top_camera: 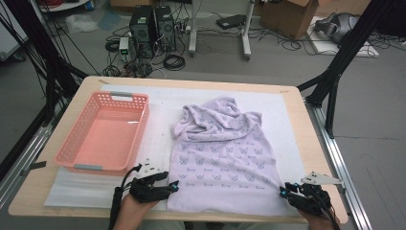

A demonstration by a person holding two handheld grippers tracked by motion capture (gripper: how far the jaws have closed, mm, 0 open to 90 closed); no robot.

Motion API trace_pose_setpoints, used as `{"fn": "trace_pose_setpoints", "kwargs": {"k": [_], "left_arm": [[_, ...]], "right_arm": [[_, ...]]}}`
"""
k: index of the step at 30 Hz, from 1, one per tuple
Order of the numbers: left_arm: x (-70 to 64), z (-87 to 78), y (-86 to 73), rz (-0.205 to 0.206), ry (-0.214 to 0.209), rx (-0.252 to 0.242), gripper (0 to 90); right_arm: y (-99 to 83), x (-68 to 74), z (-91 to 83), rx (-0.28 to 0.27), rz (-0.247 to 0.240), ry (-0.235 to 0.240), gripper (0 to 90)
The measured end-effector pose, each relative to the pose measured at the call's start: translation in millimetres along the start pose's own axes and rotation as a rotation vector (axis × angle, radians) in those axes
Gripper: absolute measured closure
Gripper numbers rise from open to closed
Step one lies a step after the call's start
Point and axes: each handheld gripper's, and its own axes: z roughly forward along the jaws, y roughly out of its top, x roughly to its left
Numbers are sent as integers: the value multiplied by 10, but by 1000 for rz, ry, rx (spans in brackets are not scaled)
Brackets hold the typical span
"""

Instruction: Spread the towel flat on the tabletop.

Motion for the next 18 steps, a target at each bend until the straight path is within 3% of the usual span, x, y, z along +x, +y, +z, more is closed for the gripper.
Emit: {"fn": "trace_pose_setpoints", "kwargs": {"k": [2,3,4,5,6,7,8,9,12,15,18], "left_arm": [[-89,29,-13,55,62,-3,480],[-101,23,-15,82,80,-2,759],[-88,13,-16,69,58,2,759],[-82,3,-21,60,49,6,857],[-82,-13,-27,62,48,10,857],[-72,-61,-52,49,32,11,861],[-72,-61,-52,49,32,11,861],[-64,-94,-73,43,27,5,861],[-33,-224,-137,26,9,-10,862],[-23,-331,-192,4,3,-25,863],[-67,-406,-276,10,-15,-20,863]], "right_arm": [[31,2,30,-8,-2,-12,624],[42,9,81,1,-4,-14,625],[42,9,81,1,-4,-14,625],[41,30,130,26,-13,-13,634],[41,30,130,26,-13,-13,634],[35,47,120,26,-21,7,800],[35,47,120,26,-21,7,800],[25,50,121,26,-23,39,837],[10,74,87,35,-52,58,862],[-25,100,23,26,-52,87,864],[-82,151,-57,30,-71,97,864]]}}
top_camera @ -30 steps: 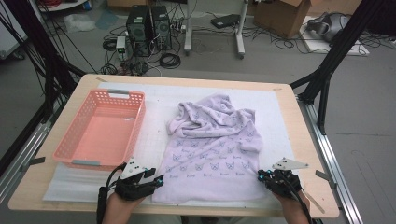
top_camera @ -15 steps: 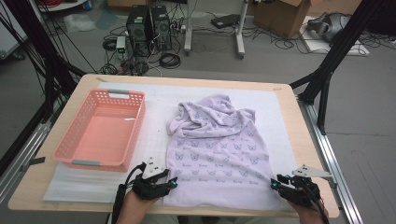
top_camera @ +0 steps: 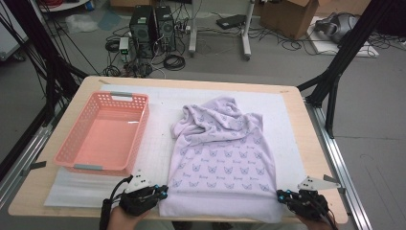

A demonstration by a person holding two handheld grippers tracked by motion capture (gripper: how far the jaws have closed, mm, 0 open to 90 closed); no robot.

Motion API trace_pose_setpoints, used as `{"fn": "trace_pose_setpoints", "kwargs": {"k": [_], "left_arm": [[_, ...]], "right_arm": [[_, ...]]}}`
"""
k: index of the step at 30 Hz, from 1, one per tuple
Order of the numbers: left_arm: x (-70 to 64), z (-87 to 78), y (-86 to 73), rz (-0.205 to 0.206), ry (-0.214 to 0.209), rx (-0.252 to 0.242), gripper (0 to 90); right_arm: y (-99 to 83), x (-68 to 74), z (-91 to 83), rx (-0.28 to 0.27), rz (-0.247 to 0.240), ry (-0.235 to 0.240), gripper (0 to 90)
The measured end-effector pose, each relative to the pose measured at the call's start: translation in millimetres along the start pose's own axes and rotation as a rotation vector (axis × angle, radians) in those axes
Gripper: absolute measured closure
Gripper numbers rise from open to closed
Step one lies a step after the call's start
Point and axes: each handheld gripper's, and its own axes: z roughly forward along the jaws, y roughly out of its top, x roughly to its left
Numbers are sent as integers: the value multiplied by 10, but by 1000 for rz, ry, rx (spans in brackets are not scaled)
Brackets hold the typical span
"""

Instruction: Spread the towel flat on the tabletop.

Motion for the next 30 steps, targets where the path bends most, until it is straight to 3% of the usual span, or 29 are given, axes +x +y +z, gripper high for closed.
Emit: {"fn": "trace_pose_setpoints", "kwargs": {"k": [6,10,14,15,17,20,25,30], "left_arm": [[-161,-142,-152,15,-42,7,858],[-176,-282,-115,-14,-89,-36,860],[-175,-344,-144,-7,-102,-49,856],[-173,-317,-155,-6,-94,-42,830],[-159,-251,-157,-6,-47,-17,661],[-86,-188,-96,-21,-6,-41,472],[57,54,93,-34,47,-61,441],[124,380,352,-11,82,-40,431]], "right_arm": [[-181,151,-224,-3,-27,29,863],[-168,206,-366,-35,-22,77,864],[-135,267,-493,-53,-47,78,859],[-135,275,-491,-55,-46,74,845],[-139,270,-450,-53,-36,66,780],[-134,210,-404,-64,-8,37,690],[-44,74,-297,-103,48,-49,609],[143,-29,19,-96,65,-131,566]]}}
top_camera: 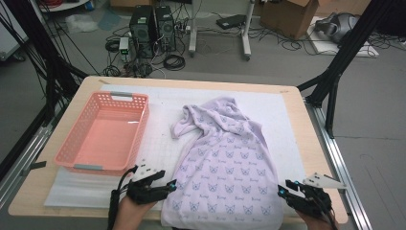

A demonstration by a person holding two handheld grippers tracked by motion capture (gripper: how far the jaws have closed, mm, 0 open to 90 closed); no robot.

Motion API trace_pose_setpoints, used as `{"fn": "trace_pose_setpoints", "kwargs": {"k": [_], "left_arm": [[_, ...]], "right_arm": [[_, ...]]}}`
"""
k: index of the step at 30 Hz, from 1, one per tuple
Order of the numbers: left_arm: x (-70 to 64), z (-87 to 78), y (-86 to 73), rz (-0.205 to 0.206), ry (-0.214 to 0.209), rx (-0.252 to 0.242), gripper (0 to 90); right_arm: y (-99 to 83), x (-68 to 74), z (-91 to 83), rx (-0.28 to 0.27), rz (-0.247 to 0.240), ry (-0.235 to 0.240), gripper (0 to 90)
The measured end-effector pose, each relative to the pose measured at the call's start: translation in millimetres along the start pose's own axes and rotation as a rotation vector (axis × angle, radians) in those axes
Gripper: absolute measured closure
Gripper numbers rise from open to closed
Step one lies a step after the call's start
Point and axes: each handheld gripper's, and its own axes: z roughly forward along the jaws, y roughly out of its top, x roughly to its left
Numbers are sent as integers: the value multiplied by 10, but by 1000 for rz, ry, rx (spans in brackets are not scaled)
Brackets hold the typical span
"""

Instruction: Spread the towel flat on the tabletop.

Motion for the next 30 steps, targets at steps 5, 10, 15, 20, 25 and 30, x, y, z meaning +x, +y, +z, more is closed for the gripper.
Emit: {"fn": "trace_pose_setpoints", "kwargs": {"k": [5,10,15,20,25,30], "left_arm": [[-27,283,100,24,61,55,516],[-37,214,44,49,52,48,863],[-6,-20,-91,11,27,14,870],[-49,-259,-244,22,-9,14,873],[-69,-431,-401,-2,-73,24,872],[-102,-415,-329,26,-91,-4,638]], "right_arm": [[108,1,331,56,-8,-49,571],[95,-14,373,54,1,14,852],[35,15,268,72,-30,21,860],[-73,49,109,69,-53,53,861],[-194,108,-56,77,-70,94,862],[-258,161,-115,90,-76,120,781]]}}
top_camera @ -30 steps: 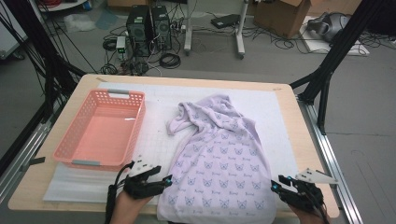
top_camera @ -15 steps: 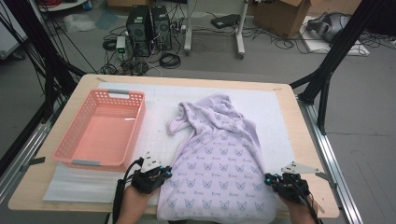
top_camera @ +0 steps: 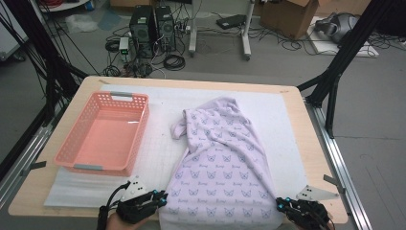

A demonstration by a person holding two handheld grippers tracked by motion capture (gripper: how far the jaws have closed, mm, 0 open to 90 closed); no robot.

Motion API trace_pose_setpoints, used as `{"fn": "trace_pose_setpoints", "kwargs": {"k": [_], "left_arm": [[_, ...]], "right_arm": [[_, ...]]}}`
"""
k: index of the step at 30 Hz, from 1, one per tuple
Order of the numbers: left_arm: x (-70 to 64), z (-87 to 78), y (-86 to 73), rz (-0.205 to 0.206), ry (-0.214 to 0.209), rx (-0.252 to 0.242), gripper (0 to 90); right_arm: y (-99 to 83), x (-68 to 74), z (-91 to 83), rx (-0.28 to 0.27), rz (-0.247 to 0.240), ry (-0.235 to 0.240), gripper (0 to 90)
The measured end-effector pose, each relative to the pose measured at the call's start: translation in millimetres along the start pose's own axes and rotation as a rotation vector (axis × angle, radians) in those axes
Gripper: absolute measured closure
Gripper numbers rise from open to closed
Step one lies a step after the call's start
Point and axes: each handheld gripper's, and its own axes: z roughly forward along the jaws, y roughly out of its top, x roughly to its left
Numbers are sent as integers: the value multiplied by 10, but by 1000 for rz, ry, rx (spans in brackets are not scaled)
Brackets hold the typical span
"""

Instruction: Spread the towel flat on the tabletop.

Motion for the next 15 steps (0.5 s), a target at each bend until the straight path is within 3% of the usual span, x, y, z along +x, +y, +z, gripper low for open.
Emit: {"fn": "trace_pose_setpoints", "kwargs": {"k": [1,2,7,11,15], "left_arm": [[25,28,42,-14,13,-10,547],[58,57,86,-21,20,-19,515],[202,307,348,-24,51,-34,504],[293,621,547,-20,80,12,506],[278,869,588,-3,110,74,569]], "right_arm": [[17,-9,-7,-15,12,-4,730],[40,-22,-7,-37,23,-11,694],[198,-93,55,-109,62,-54,630],[336,-180,230,-105,73,-104,593],[429,-246,425,-86,88,-134,585]]}}
